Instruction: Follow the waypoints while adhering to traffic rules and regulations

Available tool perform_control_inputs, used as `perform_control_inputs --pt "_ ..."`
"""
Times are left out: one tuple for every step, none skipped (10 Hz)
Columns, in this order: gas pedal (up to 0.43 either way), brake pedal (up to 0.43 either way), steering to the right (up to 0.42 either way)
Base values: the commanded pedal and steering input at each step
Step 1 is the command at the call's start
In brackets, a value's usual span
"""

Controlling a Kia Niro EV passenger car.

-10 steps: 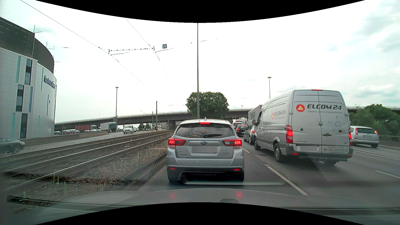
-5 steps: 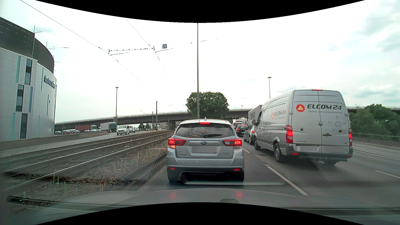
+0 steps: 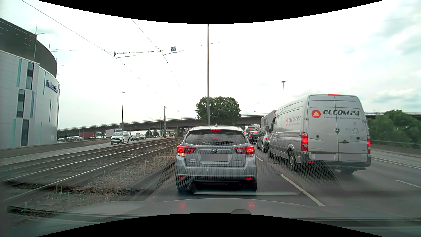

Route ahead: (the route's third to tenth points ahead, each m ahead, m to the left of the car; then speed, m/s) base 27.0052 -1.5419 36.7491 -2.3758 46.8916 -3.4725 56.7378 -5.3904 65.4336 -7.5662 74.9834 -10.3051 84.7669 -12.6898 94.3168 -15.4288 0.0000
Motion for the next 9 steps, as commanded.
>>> perform_control_inputs --pt "0.0 0.232 -0.008" --pt "0.0 0.232 -0.007" --pt "0.0 0.232 -0.008" --pt "0.0 0.232 -0.008" --pt "0.0 0.232 -0.007" --pt "0.0 0.232 -0.008" --pt "0.0 0.232 -0.008" --pt "0.0 0.232 -0.008" --pt "0.0 0.232 -0.007"
